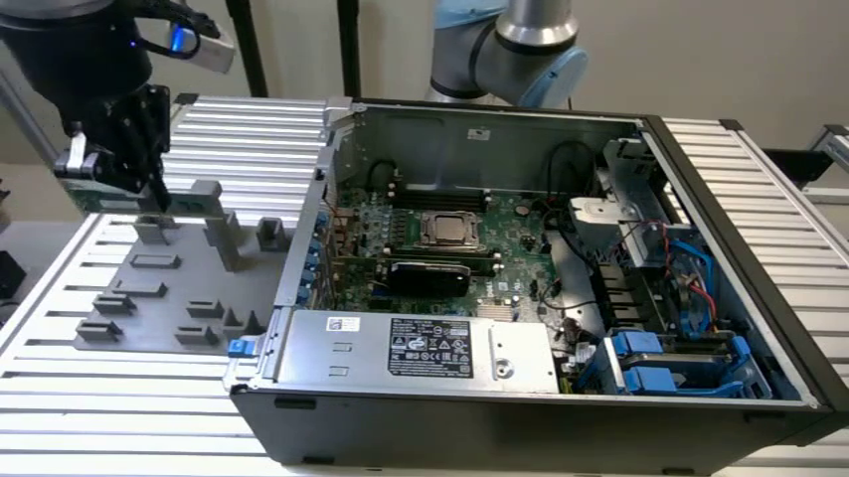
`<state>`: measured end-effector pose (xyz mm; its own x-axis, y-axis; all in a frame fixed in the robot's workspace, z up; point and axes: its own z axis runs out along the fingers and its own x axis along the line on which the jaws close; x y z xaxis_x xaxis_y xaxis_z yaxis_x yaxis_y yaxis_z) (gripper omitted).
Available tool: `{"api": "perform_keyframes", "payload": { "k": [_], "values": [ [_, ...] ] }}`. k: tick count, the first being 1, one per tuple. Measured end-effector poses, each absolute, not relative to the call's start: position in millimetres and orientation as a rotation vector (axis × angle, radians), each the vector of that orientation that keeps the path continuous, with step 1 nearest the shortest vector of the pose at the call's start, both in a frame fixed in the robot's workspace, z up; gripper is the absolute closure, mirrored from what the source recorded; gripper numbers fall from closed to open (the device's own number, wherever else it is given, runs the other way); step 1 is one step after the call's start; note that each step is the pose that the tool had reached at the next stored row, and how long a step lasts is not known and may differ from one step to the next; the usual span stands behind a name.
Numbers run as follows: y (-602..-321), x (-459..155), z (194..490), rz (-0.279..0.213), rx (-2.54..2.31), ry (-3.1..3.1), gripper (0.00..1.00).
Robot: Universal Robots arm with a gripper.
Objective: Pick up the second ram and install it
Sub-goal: 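Pick up the second ram and move it above second insertion slot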
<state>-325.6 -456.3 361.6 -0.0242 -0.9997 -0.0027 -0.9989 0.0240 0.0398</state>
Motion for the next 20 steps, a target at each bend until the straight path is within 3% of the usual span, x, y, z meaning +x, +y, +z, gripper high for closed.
{"api": "perform_keyframes", "payload": {
  "k": [14,20],
  "values": [
    [-456.3,-261.8,423.7,-0.049,2.176,-2.228,1.0],
    [-456.3,-234.7,431.2,-0.05,2.175,-2.228,1.0]
  ]
}}
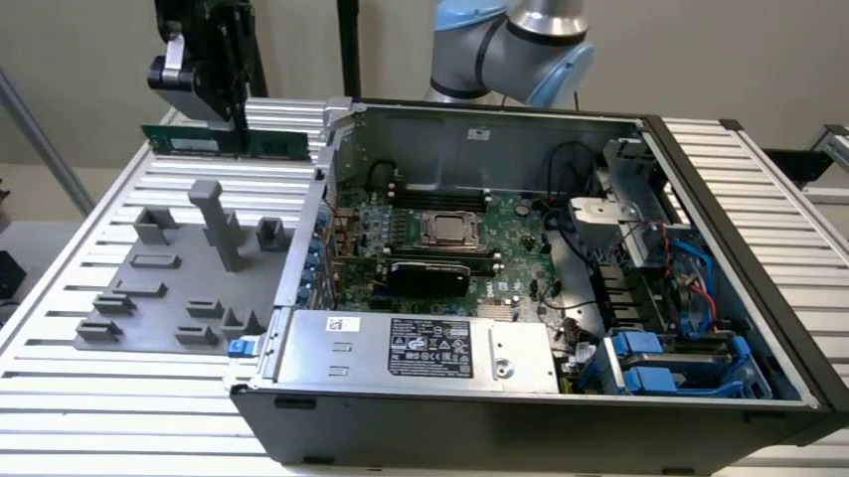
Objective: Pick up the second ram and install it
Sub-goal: 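Pick up the second ram and move it above second insertion slot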
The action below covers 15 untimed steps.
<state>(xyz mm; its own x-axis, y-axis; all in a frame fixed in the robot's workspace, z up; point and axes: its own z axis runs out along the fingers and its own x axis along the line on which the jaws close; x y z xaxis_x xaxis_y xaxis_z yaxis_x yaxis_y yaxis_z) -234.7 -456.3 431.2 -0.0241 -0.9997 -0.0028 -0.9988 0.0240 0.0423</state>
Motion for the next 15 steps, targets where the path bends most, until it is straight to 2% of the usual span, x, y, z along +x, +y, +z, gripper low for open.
{"api": "perform_keyframes", "payload": {
  "k": [15],
  "values": [
    [-453.3,-166.4,428.5,-0.063,2.18,-2.233,1.0]
  ]
}}
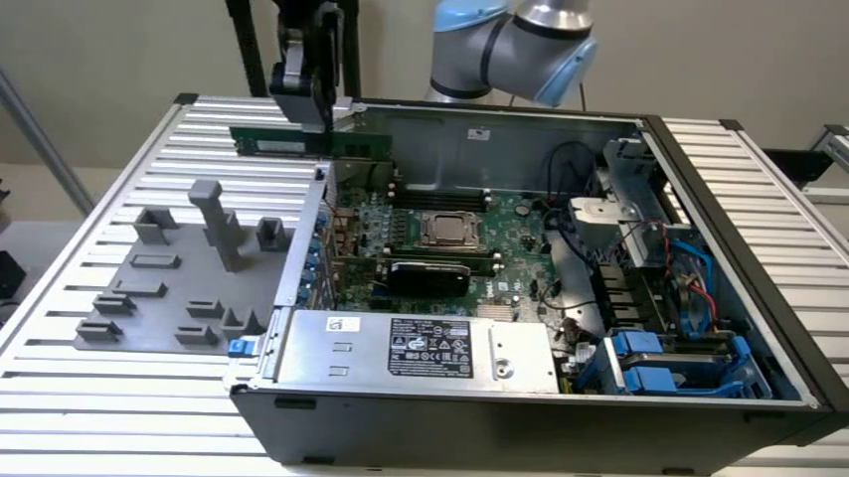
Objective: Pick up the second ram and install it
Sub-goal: 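Pick up the second ram and move it above second insertion slot, then insert the second ram into the second slot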
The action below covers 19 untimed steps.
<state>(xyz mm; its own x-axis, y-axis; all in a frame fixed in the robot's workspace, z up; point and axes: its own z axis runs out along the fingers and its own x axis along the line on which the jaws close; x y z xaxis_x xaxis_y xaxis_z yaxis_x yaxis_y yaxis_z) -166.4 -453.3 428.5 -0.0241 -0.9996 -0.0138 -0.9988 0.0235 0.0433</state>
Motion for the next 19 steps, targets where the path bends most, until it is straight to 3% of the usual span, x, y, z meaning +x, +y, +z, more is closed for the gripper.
{"api": "perform_keyframes", "payload": {
  "k": [19],
  "values": [
    [-429.9,-82.0,402.2,-0.064,2.18,-2.233,1.0]
  ]
}}
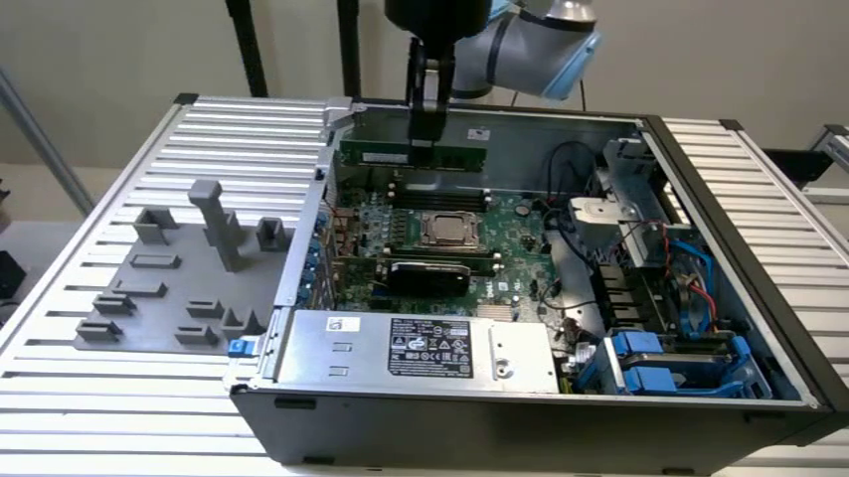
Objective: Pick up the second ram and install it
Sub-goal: 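Insert the second ram into the second slot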
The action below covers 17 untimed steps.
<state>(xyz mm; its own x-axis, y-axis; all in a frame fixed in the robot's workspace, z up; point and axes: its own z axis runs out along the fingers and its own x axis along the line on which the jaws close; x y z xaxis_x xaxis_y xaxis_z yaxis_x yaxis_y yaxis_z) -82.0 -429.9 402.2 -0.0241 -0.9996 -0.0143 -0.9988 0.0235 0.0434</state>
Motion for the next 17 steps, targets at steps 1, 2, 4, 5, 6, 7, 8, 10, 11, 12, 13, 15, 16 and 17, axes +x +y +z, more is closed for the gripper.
{"api": "perform_keyframes", "payload": {
  "k": [1,2,4,5,6,7,8,10,11,12,13,15,16,17],
  "values": [
    [-427.7,-79.0,400.4,-0.064,2.18,-2.233,1.0],
    [-425.3,-76.2,398.6,-0.064,2.18,-2.233,1.0],
    [-420.1,-71.8,394.9,-0.065,2.181,-2.233,1.0],
    [-417.2,-70.4,393.2,-0.065,2.181,-2.233,1.0],
    [-414.4,-69.1,391.3,-0.065,2.181,-2.233,1.0],
    [-411.5,-67.8,389.6,-0.066,2.181,-2.234,1.0],
    [-408.6,-66.6,387.9,-0.066,2.181,-2.234,1.0],
    [-402.7,-64.1,384.4,-0.067,2.182,-2.234,1.0],
    [-399.9,-62.9,382.6,-0.067,2.182,-2.234,1.0],
    [-396.9,-61.7,380.9,-0.068,2.182,-2.234,1.0],
    [-393.9,-60.4,379.1,-0.068,2.182,-2.235,1.0],
    [-388.3,-58.0,375.5,-0.069,2.183,-2.235,1.0],
    [-385.2,-56.8,373.7,-0.07,2.183,-2.235,1.0],
    [-382.3,-55.7,371.9,-0.07,2.183,-2.235,1.0]
  ]
}}
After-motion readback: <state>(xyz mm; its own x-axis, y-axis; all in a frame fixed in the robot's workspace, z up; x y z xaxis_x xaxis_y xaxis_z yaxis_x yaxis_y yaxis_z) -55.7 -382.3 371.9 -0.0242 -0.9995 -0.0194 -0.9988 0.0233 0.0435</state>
